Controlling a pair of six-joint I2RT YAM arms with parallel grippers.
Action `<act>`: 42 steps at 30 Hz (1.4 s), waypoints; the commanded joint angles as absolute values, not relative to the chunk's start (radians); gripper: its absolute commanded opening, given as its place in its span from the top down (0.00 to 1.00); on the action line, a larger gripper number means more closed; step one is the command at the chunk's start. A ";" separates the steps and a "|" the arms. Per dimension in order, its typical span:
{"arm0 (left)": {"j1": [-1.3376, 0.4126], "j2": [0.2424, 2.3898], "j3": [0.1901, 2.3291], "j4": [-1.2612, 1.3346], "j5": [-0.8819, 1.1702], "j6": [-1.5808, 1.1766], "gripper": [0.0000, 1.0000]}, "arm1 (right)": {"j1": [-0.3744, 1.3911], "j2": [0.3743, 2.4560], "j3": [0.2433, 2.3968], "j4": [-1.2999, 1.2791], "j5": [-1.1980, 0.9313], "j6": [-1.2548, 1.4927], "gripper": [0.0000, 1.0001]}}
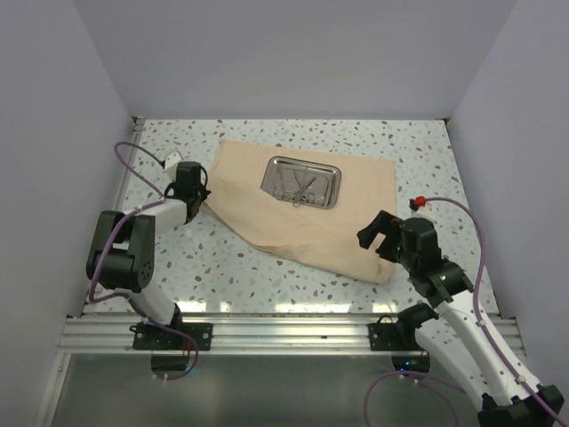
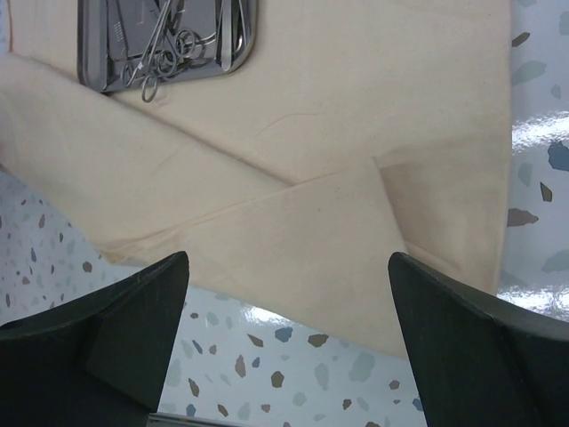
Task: Open and lay out the surgical kit
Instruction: Open the surgical kit at the center of the board.
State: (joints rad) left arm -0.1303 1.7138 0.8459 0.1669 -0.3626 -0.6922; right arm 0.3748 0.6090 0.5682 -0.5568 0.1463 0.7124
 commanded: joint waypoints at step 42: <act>-0.342 1.552 0.575 0.285 -0.203 -0.778 0.38 | 0.373 0.730 0.657 -0.457 0.143 0.630 0.02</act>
